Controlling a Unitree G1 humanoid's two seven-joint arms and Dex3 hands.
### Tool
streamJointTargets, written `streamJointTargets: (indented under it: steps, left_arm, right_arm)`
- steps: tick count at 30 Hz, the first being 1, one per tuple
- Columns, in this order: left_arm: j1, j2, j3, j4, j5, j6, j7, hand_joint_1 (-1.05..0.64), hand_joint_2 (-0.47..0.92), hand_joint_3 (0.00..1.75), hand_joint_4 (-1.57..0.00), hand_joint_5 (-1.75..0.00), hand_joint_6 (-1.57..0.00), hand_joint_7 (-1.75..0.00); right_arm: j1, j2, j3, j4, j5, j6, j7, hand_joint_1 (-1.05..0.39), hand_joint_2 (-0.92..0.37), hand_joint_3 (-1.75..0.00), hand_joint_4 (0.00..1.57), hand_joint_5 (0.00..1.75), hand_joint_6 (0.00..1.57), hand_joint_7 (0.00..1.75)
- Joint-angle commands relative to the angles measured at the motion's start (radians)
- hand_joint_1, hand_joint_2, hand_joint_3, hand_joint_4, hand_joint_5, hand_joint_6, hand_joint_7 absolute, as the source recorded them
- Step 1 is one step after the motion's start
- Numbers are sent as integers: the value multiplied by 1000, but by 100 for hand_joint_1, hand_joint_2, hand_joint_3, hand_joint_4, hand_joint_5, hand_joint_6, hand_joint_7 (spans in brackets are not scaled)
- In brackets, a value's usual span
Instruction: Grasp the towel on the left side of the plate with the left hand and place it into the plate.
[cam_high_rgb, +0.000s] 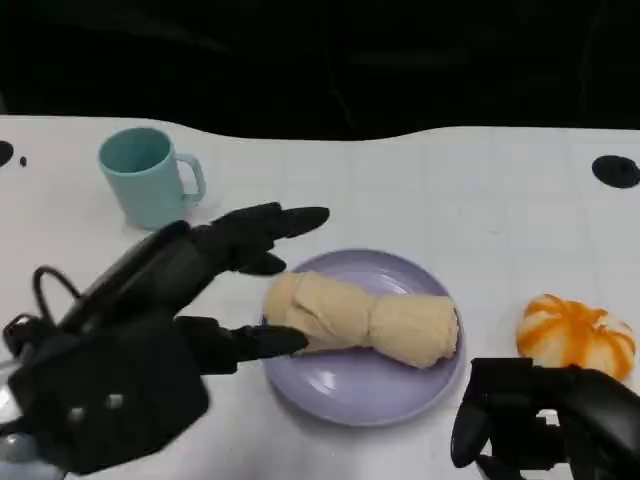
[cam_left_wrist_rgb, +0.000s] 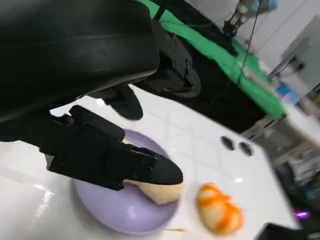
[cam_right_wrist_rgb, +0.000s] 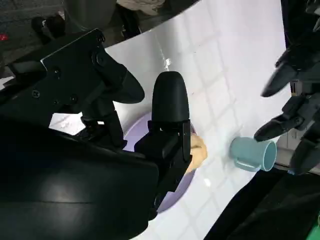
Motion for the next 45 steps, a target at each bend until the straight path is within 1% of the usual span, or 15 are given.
streamJointTargets:
  steps: [1,2,3,4,5,6,8,9,12,17,20,23,29,38,45]
  left_arm:
    - [95,-66,103,-85,-176,85,49,-30,92,28,-80,-75,-86,-25]
    - [123,-86,126,-109,-223,110,61,-28,92,30,-84,-77,-91,-26]
    - [152,-106,148,-133,-269,141,75,-24,84,50,-86,-95,-99,-35]
    - [179,-123,166,-154,-311,167,89,-22,72,75,-86,-107,-99,-46]
    - [207,-144,181,-174,-356,188,103,-22,63,94,-85,-117,-97,-60]
    - [232,-161,193,-190,-396,200,116,-21,54,113,-85,-128,-93,-81]
    - [291,-194,221,-215,-499,219,128,-22,48,126,-84,-140,-88,-102]
    - [315,-202,230,-218,-537,216,130,-24,49,123,-84,-145,-84,-113]
    - [384,-228,230,-246,-603,226,179,-26,55,113,-86,-147,-80,-123]
    - [494,-259,151,-262,-588,192,264,-26,61,99,-90,-144,-80,-134]
    - [510,-269,99,-205,-570,124,275,-27,58,99,-87,-153,-77,-145]
    - [515,-269,66,-155,-556,63,278,-28,61,95,-87,-151,-76,-144]
    - [528,-249,48,-149,-558,56,297,-23,58,97,-84,-155,-78,-141]
    - [513,-219,76,-110,-584,10,287,-24,61,92,-82,-156,-77,-140]
    - [502,-192,90,-89,-609,-6,285,-24,60,96,-83,-154,-77,-138]
  right_arm:
    - [-4,-11,-5,-7,3,-1,0,-9,-49,-115,76,171,68,146]
    - [-4,-12,-6,-5,4,-2,1,-8,-49,-115,76,171,68,146]
    - [-5,-13,-9,-3,4,-5,4,-8,-50,-115,76,170,68,146]
    - [-5,-13,-11,0,6,-7,7,-8,-50,-115,76,171,68,146]
    - [-6,-11,-15,4,11,-7,10,-8,-50,-115,76,171,68,146]
    - [-6,-9,-18,6,14,-6,11,-8,-50,-115,76,171,68,146]
    - [-9,-9,-21,12,15,-2,14,-8,-50,-115,75,171,67,146]
    - [-10,-12,-22,15,13,-6,16,-8,-51,-114,75,171,67,146]
    - [-7,-20,-25,33,5,-40,30,-8,-51,-113,75,171,67,145]
    - [7,-22,-47,68,7,-86,53,-8,-51,-113,76,171,67,145]
    - [26,-17,-61,101,10,-133,69,-7,-51,-114,77,171,68,145]
    - [48,-16,-73,124,10,-181,83,-5,-51,-116,76,172,67,146]
    - [71,-24,-80,138,2,-219,100,-2,-53,-115,73,172,65,146]
    - [81,-12,-63,137,-7,-247,90,0,-54,-116,70,173,63,147]
    - [79,-3,-53,135,-6,-258,83,-1,-55,-116,71,175,63,149]
